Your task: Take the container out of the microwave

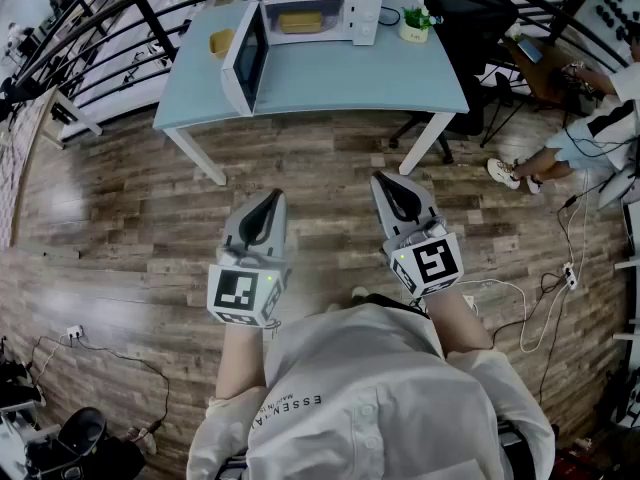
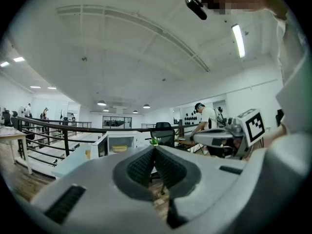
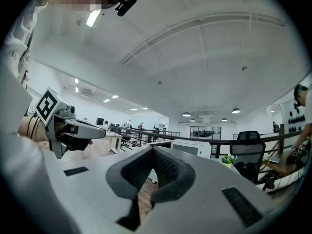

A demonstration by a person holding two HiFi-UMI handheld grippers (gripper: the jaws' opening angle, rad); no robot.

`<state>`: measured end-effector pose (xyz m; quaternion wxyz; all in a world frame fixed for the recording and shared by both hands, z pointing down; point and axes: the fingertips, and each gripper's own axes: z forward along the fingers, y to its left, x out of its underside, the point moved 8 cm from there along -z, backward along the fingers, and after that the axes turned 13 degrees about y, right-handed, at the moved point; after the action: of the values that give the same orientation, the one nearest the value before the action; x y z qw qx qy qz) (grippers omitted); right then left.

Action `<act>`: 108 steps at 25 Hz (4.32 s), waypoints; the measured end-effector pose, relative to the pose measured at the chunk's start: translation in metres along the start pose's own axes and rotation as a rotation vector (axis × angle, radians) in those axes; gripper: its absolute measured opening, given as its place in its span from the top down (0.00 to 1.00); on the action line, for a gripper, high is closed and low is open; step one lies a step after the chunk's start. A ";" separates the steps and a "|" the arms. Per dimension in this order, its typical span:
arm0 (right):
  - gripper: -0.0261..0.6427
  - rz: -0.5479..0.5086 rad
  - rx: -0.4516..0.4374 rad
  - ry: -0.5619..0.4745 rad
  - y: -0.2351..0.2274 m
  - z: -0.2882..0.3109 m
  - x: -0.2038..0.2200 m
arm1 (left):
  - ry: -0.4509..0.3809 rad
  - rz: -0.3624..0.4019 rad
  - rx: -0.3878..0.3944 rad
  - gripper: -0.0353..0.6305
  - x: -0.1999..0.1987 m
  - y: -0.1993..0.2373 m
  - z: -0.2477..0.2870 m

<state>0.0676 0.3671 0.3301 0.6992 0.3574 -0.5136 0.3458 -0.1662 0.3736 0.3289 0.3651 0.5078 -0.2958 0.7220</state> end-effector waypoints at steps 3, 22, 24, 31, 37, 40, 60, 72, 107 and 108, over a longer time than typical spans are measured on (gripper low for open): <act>0.94 0.008 0.001 0.000 -0.001 0.003 -0.001 | -0.006 -0.005 -0.002 0.94 -0.002 0.004 0.002; 0.63 -0.013 0.049 0.048 0.010 0.021 0.006 | 0.002 -0.021 -0.001 0.94 0.007 0.020 -0.004; 0.63 -0.017 0.044 0.056 0.006 0.026 0.008 | 0.004 -0.022 -0.007 0.94 0.007 0.022 -0.001; 0.63 0.018 -0.012 0.079 -0.032 0.078 0.020 | 0.037 -0.028 -0.042 0.94 0.007 0.039 0.044; 0.63 0.026 -0.070 0.086 -0.093 0.145 0.020 | 0.048 -0.045 -0.095 0.94 -0.012 0.063 0.117; 0.63 0.028 -0.086 0.088 -0.134 0.183 0.013 | 0.048 -0.052 -0.104 0.94 -0.031 0.077 0.162; 0.63 -0.027 -0.215 0.245 -0.298 0.384 0.015 | 0.087 -0.082 -0.159 0.94 -0.088 0.151 0.378; 0.63 -0.107 -0.255 0.379 -0.319 0.537 0.005 | 0.076 -0.048 -0.102 0.94 -0.116 0.265 0.483; 0.81 -1.021 -0.312 0.874 -0.306 0.778 0.072 | 0.176 -0.111 -0.021 0.94 -0.090 0.363 0.566; 0.82 -1.029 -0.309 0.876 -0.306 0.779 0.072 | 0.175 -0.110 -0.021 0.94 -0.090 0.363 0.565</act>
<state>-0.0226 -0.4450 0.5249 0.9602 0.2793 0.0074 0.0056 -0.1546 -0.3006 0.3976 0.4341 0.4543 -0.2419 0.7394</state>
